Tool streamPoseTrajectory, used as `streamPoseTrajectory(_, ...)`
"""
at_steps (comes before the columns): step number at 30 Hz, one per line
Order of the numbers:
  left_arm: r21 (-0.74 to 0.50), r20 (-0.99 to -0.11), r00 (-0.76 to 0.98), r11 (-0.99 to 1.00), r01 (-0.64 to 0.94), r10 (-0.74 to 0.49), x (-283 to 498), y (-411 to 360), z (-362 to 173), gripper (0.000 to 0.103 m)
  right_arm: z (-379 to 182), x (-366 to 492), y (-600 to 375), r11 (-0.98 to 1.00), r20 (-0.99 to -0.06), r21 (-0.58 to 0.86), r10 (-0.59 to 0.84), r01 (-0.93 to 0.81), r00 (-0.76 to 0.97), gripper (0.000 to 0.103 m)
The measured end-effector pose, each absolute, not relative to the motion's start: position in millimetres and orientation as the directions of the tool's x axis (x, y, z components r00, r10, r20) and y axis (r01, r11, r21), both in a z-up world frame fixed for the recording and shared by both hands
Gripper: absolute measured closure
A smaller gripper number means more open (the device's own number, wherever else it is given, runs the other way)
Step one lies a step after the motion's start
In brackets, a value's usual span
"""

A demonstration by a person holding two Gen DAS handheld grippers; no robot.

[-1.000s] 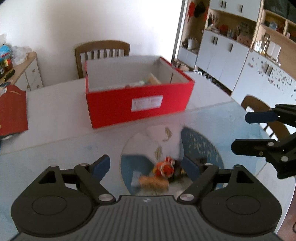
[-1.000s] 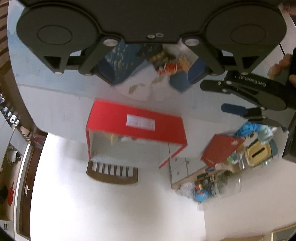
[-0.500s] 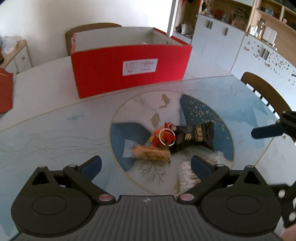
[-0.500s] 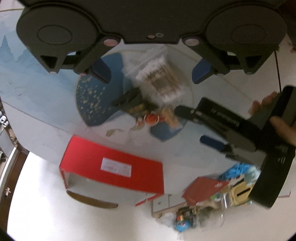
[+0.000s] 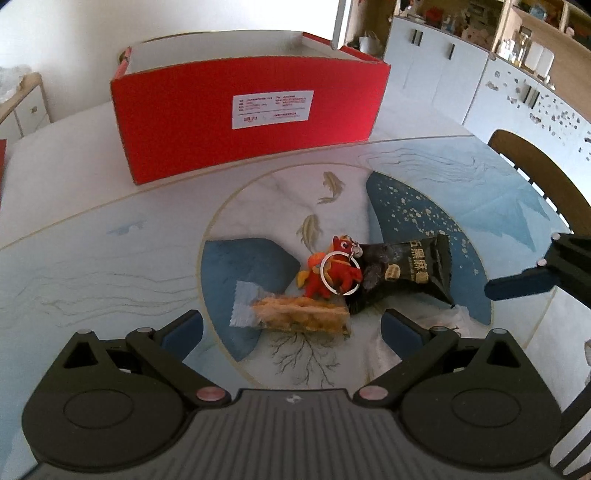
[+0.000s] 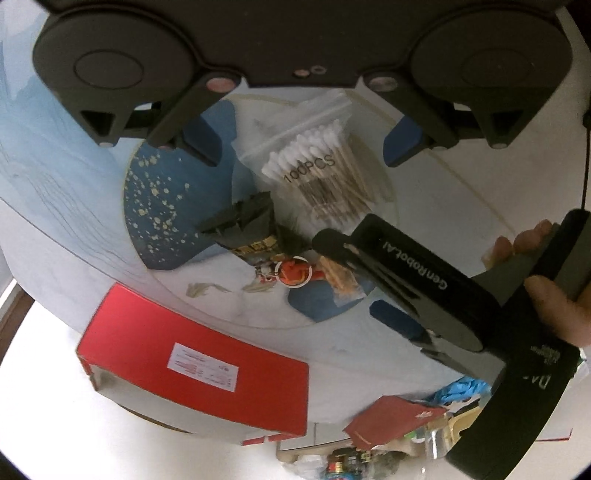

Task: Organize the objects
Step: 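Grasp the bagged bread snack with the left gripper while the right grasps the cotton-swab bag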

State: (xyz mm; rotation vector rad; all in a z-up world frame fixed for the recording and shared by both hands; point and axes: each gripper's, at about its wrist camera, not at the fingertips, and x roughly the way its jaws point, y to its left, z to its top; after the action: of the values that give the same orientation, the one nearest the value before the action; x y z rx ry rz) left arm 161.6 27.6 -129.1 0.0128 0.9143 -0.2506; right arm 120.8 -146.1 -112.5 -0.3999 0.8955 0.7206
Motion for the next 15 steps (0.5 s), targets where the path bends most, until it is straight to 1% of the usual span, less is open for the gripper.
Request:
streamPoseTrajectory(5, -0.111, -0.786, 0.579, 0.970, 0.215, -0.218, 169, 34, -133, 0.000, -117, 126, -141, 0.675, -0.822, -0.011, 0.414, -0.738, 0.391, 0.009)
streamPoseTrajectory(15, -0.064, -0.778, 0.593, 0.964, 0.258, -0.210, 174, 32, -137, 0.000, -122, 140, -138, 0.653, -0.819, 0.020, 0.445, -0.757, 0.362, 0.010)
